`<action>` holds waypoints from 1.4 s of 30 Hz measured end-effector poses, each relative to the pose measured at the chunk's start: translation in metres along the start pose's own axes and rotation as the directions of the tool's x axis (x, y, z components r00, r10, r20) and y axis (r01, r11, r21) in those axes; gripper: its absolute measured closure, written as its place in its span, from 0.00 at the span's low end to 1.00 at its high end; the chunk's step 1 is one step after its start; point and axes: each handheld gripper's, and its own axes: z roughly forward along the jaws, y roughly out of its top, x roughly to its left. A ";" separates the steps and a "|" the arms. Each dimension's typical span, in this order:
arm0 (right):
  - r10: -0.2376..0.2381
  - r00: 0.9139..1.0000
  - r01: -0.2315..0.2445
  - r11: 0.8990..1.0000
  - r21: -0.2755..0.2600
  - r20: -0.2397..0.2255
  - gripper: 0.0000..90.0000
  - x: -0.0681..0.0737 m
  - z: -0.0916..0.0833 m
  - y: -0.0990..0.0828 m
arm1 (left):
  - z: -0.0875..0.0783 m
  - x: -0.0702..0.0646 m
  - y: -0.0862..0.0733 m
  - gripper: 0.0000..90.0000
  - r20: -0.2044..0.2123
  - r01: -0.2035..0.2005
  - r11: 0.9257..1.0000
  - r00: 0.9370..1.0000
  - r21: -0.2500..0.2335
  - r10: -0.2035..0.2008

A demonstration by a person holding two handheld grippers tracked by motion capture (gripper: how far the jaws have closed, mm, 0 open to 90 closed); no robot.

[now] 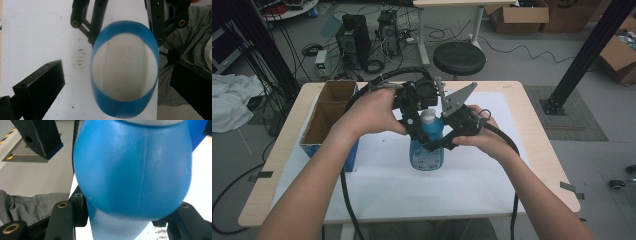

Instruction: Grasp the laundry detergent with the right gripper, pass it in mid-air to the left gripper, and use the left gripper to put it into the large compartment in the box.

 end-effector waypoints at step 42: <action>0.007 1.000 -0.007 1.000 0.006 0.000 0.51 -0.001 -0.001 -0.005 | 0.006 -0.004 0.002 0.29 -0.032 -0.031 1.000 0.999 -0.002 0.031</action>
